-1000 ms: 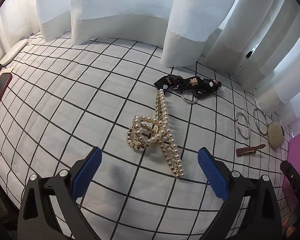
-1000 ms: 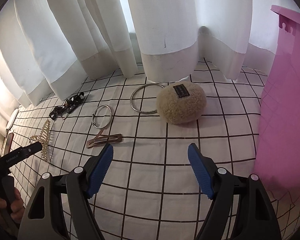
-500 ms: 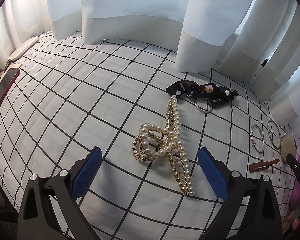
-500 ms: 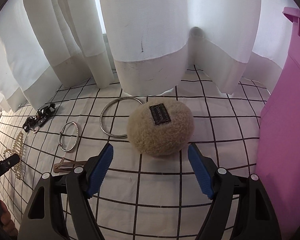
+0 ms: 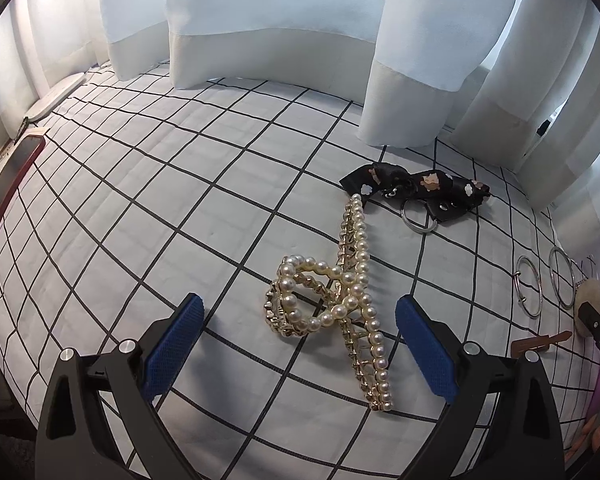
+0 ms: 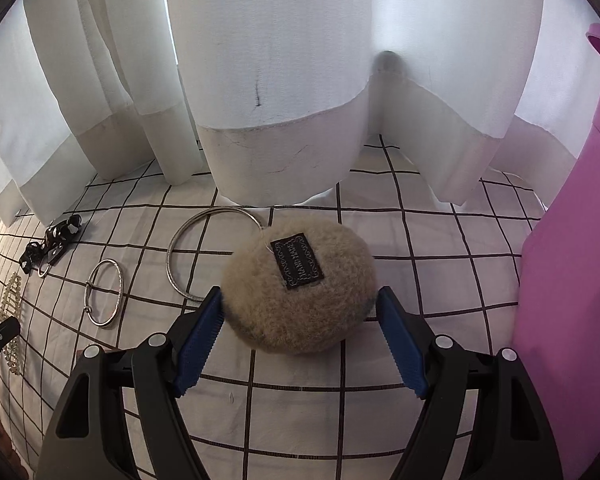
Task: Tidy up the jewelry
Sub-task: 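Grasp the gold pearl hair clip with the left gripper while the right gripper grasps the beige pom-pom ball, then carry the pearl clip and pom-pom ball over the pink tub, then open both grippers to drop the clip and pom-pom into the tub, then lift both grippers out of the pink tub back over the table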
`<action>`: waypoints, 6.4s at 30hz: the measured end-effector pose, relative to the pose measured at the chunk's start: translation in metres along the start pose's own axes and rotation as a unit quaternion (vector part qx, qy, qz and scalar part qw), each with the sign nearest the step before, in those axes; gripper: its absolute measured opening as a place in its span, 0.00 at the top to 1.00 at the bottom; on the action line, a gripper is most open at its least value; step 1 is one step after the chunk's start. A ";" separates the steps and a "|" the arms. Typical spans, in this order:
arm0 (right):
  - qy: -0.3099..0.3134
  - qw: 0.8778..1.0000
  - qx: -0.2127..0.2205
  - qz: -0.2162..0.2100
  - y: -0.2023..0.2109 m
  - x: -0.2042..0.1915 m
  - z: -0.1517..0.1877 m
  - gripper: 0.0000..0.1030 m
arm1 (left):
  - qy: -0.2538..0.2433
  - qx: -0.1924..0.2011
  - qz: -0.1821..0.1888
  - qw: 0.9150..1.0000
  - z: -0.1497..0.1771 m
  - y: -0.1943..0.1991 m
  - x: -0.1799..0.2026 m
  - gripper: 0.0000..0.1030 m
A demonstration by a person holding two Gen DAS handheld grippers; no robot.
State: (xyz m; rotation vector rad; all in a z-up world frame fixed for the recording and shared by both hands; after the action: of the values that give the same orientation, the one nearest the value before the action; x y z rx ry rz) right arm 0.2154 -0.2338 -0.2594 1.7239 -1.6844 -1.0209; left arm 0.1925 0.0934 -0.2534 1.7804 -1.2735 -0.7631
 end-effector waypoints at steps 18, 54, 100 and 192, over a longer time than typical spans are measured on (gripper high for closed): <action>0.017 1.000 0.011 -0.001 -0.005 -0.006 0.001 0.29 | -0.002 0.011 -0.011 1.000 0.000 -0.001 -0.001 0.16; 0.024 0.998 0.053 -0.038 0.053 -0.044 0.025 0.35 | -0.026 0.039 0.024 0.999 -0.004 0.029 -0.026 0.57; -0.091 0.971 0.204 0.080 0.384 0.111 0.049 0.35 | -0.287 0.149 0.280 0.904 0.034 0.315 0.220 0.57; -0.115 0.992 0.051 0.031 0.299 0.216 0.007 0.33 | -0.339 0.087 0.203 0.915 0.065 0.311 0.365 0.12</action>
State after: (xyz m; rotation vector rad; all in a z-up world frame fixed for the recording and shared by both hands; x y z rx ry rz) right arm 0.0194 -0.4734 -0.0594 1.6561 -1.9529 -1.1603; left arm 0.1070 -0.3235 -0.0243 1.3282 -2.1445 -1.0907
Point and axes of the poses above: each gripper's, at about its wrist camera, not at the fingertips, and y roughly against the way its jaws point, x to its right, z to its underside, the point moved 8 cm from there along -y, roughly the way its jaws point, and after that the axes turned 7 degrees about -z, right-handed, at the moved point
